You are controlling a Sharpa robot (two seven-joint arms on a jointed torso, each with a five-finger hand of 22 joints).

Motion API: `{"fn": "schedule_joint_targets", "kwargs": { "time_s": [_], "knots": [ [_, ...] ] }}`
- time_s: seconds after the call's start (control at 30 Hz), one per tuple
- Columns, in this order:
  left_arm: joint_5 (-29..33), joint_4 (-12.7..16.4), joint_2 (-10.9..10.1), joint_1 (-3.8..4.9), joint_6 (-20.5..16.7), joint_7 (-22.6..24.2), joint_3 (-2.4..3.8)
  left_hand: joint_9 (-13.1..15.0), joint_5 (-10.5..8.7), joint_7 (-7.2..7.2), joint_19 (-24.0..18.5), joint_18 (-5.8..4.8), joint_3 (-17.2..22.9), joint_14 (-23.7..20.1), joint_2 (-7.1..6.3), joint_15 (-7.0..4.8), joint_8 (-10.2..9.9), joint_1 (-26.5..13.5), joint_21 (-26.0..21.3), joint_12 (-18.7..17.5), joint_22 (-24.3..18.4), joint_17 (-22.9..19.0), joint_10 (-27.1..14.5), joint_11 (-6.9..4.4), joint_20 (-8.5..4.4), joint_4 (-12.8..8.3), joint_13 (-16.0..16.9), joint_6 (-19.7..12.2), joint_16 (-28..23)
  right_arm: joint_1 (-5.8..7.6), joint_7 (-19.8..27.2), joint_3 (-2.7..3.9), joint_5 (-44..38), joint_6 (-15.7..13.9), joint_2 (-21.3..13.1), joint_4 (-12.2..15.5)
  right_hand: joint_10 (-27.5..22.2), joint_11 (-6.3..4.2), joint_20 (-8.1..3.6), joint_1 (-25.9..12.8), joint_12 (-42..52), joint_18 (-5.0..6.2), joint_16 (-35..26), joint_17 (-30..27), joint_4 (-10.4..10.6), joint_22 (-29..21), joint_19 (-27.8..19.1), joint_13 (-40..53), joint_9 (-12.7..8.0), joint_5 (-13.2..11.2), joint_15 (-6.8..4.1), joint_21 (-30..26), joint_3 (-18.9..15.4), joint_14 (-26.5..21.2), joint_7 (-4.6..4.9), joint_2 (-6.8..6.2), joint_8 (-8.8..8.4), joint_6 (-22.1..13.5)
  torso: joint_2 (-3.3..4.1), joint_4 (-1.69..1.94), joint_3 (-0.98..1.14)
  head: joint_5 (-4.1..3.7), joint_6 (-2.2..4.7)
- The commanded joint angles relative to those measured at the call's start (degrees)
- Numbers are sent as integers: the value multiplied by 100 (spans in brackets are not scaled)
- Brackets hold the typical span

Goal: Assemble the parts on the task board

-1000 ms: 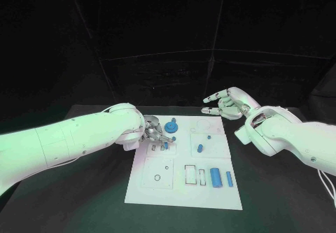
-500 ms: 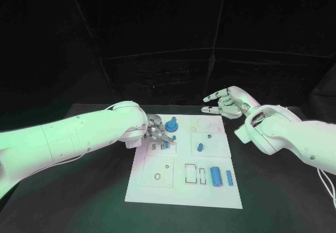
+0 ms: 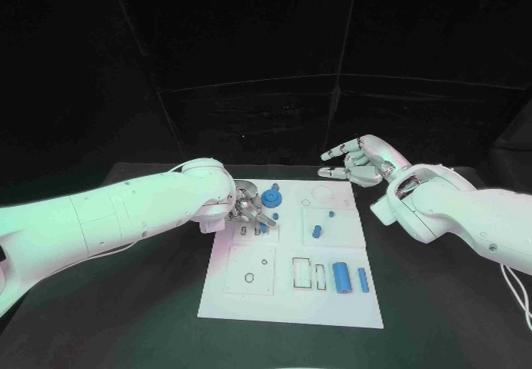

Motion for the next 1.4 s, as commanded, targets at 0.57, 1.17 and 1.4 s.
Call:
{"fn": "schedule_joint_targets", "kwargs": {
  "time_s": [0.57,1.17,1.4],
  "knots": [
    [-52,-96,73,12,233,-47,-8,96,-8,4,-6,-60,183,616,92,-33,76,247,11,14,-7,1508,-6,-16,-43,-192,-15,-108,17,13,8,3,11,66,25,-12,19,-40,-33,35,-16,-91,-35,492,2,-4,6,-8,-5,42,-31,-18,-28,387,-8,12,32,36,0,-2,-2,3,-39],
    [328,-32,46,12,39,16,-10,109,104,-9,-54,-41,1642,616,370,-50,-102,1204,-54,-143,-81,1508,-112,-38,-63,-1136,-147,-367,17,12,37,2,12,100,71,-40,20,-42,-36,34,-15,-90,-38,487,4,-7,4,-10,-6,77,-34,-20,-32,386,-11,31,38,46,-3,9,-6,5,-62],
    [675,104,-74,10,-321,85,-10,257,115,62,-68,-27,4218,616,-505,20,-54,50,-104,-233,-99,1508,-92,-16,-10,-1422,-283,-297,17,12,52,2,17,110,89,-59,20,-42,-36,34,-15,-90,-38,487,4,-7,4,-10,-6,77,-34,-20,-32,386,-11,31,38,46,-5,9,1,28,-67]
  ]
}}
